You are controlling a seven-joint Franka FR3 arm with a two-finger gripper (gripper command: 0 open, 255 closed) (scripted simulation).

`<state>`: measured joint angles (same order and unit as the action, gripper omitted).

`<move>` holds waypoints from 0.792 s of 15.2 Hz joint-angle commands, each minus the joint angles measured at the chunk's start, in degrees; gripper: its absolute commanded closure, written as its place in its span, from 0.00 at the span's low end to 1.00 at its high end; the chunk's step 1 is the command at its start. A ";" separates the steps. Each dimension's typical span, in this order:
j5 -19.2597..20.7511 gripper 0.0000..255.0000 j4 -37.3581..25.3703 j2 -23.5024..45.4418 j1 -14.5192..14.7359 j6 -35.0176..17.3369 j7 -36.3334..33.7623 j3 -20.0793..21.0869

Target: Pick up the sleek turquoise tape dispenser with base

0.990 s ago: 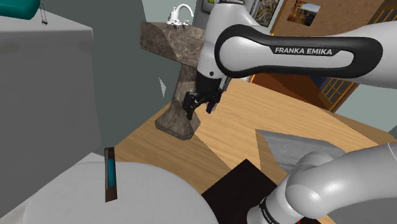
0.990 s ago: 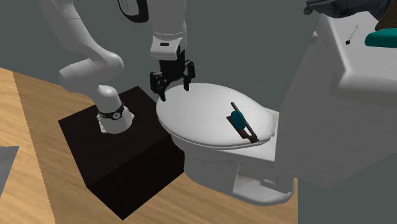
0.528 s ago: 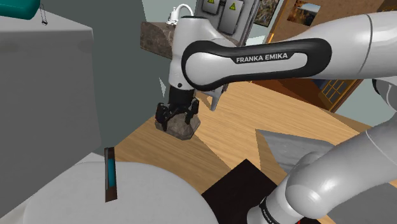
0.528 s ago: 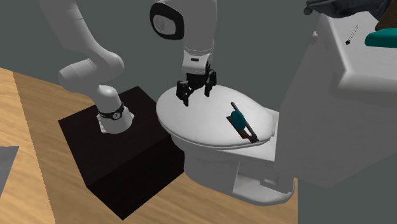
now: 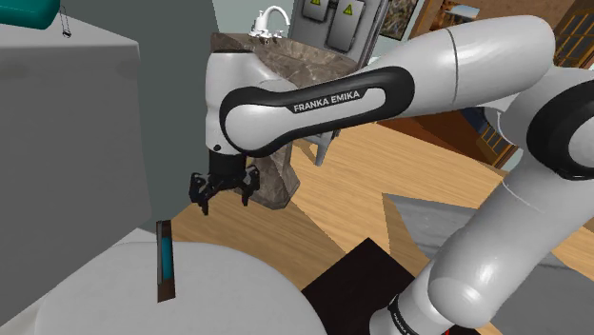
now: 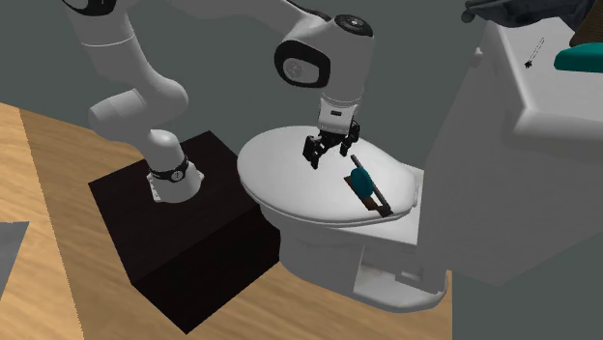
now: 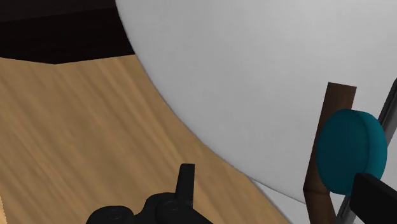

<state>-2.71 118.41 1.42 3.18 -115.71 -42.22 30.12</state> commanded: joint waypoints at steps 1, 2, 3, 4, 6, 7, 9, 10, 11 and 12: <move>2.45 0.00 -3.81 6.05 1.00 -1.15 -3.98 0.72; 3.40 0.00 -5.55 8.50 1.70 -1.40 -5.62 0.79; 4.33 0.00 -7.36 10.96 2.43 -1.58 -7.20 0.82; 5.23 0.00 -9.26 13.42 3.27 -1.69 -8.71 0.73; 6.88 0.00 -13.33 18.29 5.11 -1.70 -11.50 0.34; 7.62 0.00 -15.51 20.72 6.09 -1.60 -12.77 0.06; 8.92 0.00 -20.17 25.57 8.15 -1.20 -15.07 -0.59; 9.47 0.00 -22.66 28.00 9.23 -0.89 -16.09 -0.97; 9.96 0.00 -25.29 30.45 10.31 -0.51 -17.05 -1.35; 9.97 0.00 -25.50 30.64 10.44 -0.48 -17.10 -1.43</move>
<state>6.88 94.80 30.47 12.77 -116.60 -58.53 28.91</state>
